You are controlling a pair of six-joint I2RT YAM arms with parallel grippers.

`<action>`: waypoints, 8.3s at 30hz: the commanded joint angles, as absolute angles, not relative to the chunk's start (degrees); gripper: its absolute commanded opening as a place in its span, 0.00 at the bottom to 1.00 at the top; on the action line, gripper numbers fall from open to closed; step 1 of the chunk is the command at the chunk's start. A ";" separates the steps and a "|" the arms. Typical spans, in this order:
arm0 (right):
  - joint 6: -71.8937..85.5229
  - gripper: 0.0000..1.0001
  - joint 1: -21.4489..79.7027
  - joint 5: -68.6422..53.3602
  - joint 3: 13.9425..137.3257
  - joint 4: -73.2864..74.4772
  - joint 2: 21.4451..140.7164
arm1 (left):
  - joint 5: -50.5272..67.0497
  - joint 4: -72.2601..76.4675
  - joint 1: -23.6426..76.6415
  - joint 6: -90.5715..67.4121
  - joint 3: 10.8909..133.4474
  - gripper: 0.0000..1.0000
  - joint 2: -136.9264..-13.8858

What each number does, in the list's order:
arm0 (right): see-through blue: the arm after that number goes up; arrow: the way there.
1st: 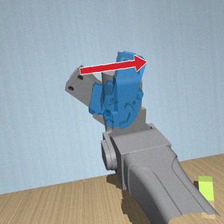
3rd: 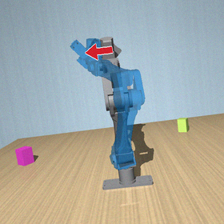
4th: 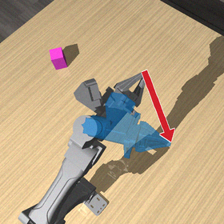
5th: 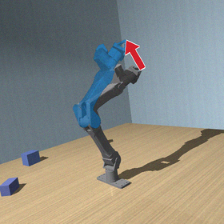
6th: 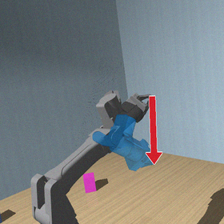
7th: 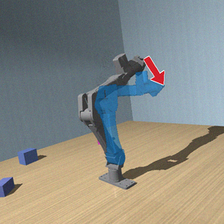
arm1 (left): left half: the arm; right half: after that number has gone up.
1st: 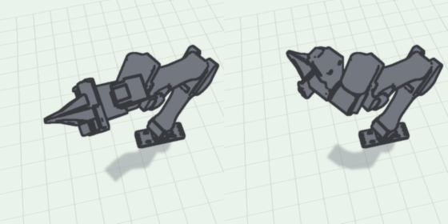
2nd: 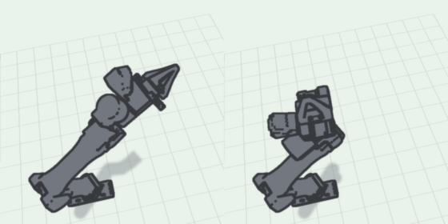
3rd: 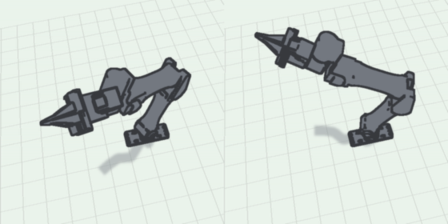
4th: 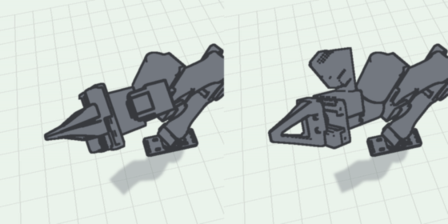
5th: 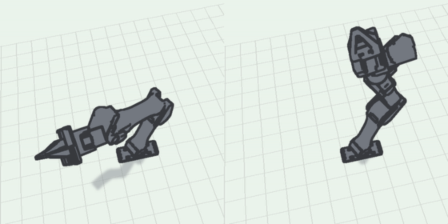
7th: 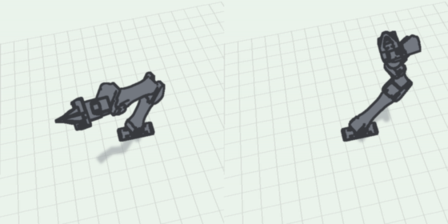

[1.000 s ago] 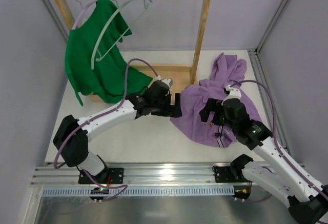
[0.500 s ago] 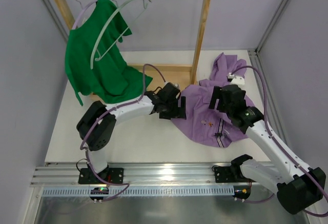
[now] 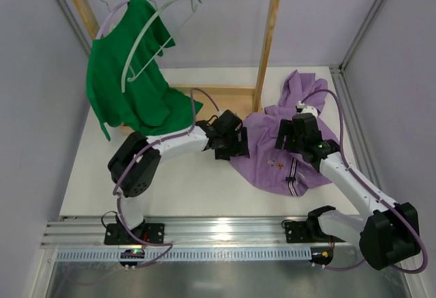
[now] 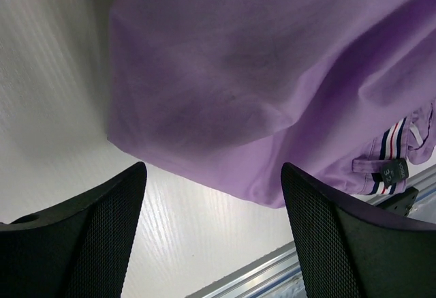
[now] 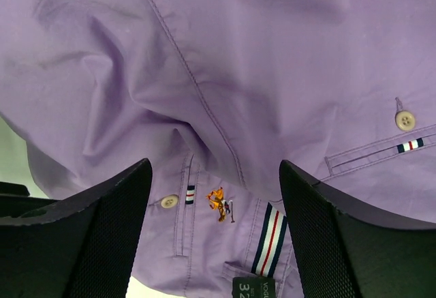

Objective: Place the trousers on the hanger
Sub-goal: Move the trousers to the center of the board, then fold the trousers

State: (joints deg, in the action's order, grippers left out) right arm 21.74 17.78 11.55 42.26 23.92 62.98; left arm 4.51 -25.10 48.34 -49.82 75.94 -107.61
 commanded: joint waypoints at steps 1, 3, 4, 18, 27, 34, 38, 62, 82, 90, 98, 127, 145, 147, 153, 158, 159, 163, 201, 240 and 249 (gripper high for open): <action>21.53 0.78 17.58 11.07 40.96 20.83 60.56 | 6.94 -22.95 48.16 -55.62 74.62 0.80 -108.89; 21.53 0.77 17.67 11.42 40.52 20.57 60.38 | 7.03 -21.19 48.16 -56.68 73.74 0.77 -109.33; 21.62 0.77 17.58 11.60 40.08 20.48 60.55 | 6.77 -21.01 48.16 -57.04 73.65 0.77 -109.68; 21.62 0.40 17.67 10.99 40.95 19.86 64.86 | 0.53 -23.89 48.16 -53.72 72.59 0.00 -106.09; 23.90 0.04 17.67 -10.77 46.49 20.04 61.09 | -15.03 -37.97 45.54 -47.20 71.21 0.00 -92.38; 27.33 0.04 17.84 -14.41 45.09 18.02 59.59 | -14.94 -38.67 36.05 -46.14 63.81 0.05 -86.93; 26.98 0.04 17.75 -13.98 43.77 17.67 59.33 | -13.63 -38.41 36.12 -42.47 64.16 0.43 -85.78; 26.37 0.27 17.75 -12.13 43.94 20.47 60.47 | -6.68 -29.53 56.41 -34.89 68.03 0.78 -86.66; 33.57 0.59 13.45 6.41 38.85 41.39 48.79 | -13.71 -32.17 69.08 -38.85 68.83 0.79 -93.34; 40.16 0.60 13.45 2.46 38.85 40.17 48.95 | -15.82 -31.55 69.17 -39.11 69.17 0.75 -97.28; 41.31 0.60 13.36 2.55 38.15 38.50 48.96 | -16.52 -33.40 69.17 -41.13 72.34 0.64 -101.78; 35.08 0.60 13.45 -8.87 38.32 34.63 53.00 | -32.43 -48.78 67.59 -55.19 63.02 0.00 -88.16; 33.58 0.62 24.61 -8.26 39.73 32.61 55.98 | -35.86 -56.16 66.71 -64.42 53.97 0.27 -78.85; 33.57 0.62 24.52 -7.22 40.08 32.69 56.25 | -34.37 -55.46 66.62 -64.25 53.44 0.45 -77.35; 33.22 0.62 24.61 -8.78 41.49 31.56 55.81 | -25.59 -45.63 65.22 -62.84 49.50 0.81 -69.09; 31.29 0.63 24.52 -10.11 40.96 30.32 54.06 | -16.27 -38.77 58.03 -63.46 43.87 0.83 -66.98; 31.12 0.63 24.52 -10.19 40.96 30.15 53.79 | -15.22 -36.93 57.22 -63.89 43.07 0.84 -66.54; 30.06 0.64 24.61 -11.60 40.70 28.83 52.39 | -12.04 -33.23 54.23 -66.70 38.94 0.87 -64.25; 22.77 0.77 3.00 8.35 77.59 25.23 93.57 | -11.95 -30.06 53.09 -63.12 36.82 0.01 -62.93; 26.27 0.04 -18.90 11.59 73.14 40.69 85.71 | -25.22 -45.96 53.09 -54.41 55.89 0.01 -62.14; 32.08 0.04 -20.56 22.47 64.51 42.09 71.82 | -33.05 -54.41 52.38 -53.35 58.98 0.00 -62.14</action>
State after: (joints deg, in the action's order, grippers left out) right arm 28.88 -19.68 13.80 62.96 42.00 77.03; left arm -27.86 -51.09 53.21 -54.41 57.36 -63.13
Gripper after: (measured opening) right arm 0.039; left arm 0.036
